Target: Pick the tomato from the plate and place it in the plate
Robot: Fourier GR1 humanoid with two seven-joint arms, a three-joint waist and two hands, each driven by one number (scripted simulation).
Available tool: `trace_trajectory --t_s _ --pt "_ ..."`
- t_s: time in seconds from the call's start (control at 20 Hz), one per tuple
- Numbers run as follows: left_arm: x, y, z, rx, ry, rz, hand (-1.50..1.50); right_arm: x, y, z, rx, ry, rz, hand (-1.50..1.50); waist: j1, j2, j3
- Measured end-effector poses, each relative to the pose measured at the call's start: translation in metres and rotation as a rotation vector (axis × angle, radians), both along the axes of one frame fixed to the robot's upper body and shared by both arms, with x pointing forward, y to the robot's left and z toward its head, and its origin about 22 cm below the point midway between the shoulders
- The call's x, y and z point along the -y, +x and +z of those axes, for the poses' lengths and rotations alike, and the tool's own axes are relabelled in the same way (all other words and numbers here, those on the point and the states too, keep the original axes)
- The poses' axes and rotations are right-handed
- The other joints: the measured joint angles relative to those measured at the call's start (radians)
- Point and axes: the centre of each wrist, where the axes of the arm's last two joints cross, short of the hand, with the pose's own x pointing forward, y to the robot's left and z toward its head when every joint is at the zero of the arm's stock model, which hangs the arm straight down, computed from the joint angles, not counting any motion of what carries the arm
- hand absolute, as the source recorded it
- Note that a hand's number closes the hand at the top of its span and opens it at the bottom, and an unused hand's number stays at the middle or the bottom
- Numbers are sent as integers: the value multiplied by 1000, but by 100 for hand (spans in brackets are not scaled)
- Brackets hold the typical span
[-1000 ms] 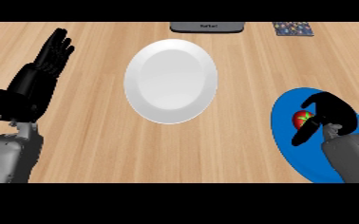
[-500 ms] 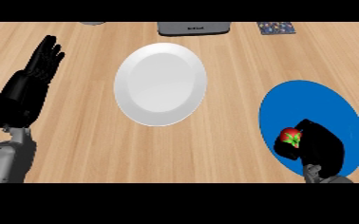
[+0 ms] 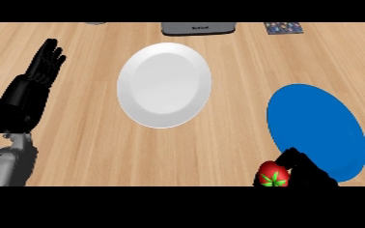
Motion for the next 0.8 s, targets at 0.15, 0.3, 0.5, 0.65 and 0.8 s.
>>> trace_trajectory --t_s 0.15,0.3,0.5,0.65,0.8 --pt "4 1 4 1 0 -20 0 -29 -14 26 148 25 57 150 18 4 1" --pt "9 5 8 7 -2 -36 0 -56 -19 47 281 52 116 150 35 11 2" --pt "19 8 7 13 3 -56 0 -68 -20 55 359 12 192 150 55 18 3" --pt "21 12 11 22 0 -67 0 -79 -10 63 396 34 224 150 70 23 4" --pt "25 15 13 22 -1 -79 0 -92 4 67 410 47 250 150 79 26 4"
